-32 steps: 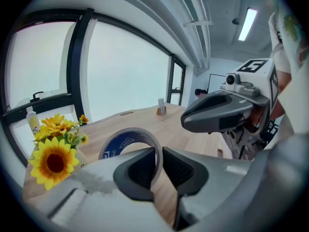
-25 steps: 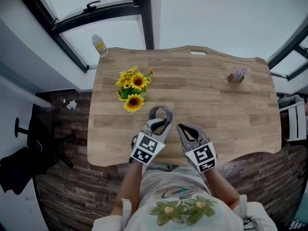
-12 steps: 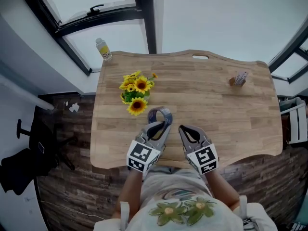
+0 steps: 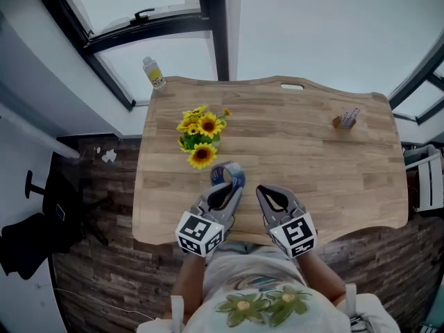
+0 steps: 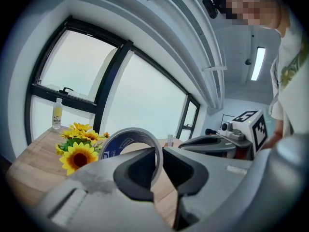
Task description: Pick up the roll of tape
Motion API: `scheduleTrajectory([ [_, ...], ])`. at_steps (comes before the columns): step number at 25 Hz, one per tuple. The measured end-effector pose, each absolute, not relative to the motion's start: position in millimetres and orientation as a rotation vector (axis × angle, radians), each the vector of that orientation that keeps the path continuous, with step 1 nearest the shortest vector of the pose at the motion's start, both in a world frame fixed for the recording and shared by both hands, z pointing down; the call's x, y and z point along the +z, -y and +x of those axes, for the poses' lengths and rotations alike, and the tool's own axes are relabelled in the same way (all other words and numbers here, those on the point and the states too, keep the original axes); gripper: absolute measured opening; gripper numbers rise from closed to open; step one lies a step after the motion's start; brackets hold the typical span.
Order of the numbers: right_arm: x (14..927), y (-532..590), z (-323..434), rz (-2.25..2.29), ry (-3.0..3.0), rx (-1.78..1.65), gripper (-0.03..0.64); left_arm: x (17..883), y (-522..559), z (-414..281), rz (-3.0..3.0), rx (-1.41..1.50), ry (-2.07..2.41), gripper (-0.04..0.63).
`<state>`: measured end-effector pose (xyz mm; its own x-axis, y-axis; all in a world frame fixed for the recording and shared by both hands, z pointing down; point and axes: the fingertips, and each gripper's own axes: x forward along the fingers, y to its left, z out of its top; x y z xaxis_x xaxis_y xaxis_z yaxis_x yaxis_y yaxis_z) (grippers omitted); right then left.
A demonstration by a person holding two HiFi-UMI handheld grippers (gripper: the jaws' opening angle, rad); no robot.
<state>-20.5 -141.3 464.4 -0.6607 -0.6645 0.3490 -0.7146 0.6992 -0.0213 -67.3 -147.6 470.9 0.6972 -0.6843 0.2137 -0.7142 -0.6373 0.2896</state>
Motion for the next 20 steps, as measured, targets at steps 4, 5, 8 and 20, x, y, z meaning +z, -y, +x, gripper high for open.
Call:
scheduleTrajectory([
  [4, 463.8, 137.7, -26.8, 1.056, 2.615, 0.221, 0.0, 466.8, 144.5, -74.1, 2.532, 0.064, 1.098, 0.055],
  [5, 464.3, 136.8, -27.9, 1.049, 2.617, 0.222, 0.0, 466.0, 144.1, -75.7, 2.528, 0.057, 1.099, 0.055],
  [8, 463.4, 135.0, -29.3, 1.042, 2.625, 0.222, 0.0, 464.3, 142.4, -78.8, 2.52, 0.044, 1.106, 0.055],
  [20, 457.7, 132.0, -32.9, 1.011, 2.653, 0.214, -0.002, 456.8, 135.7, -80.0, 2.504, -0.019, 1.09, 0.054],
])
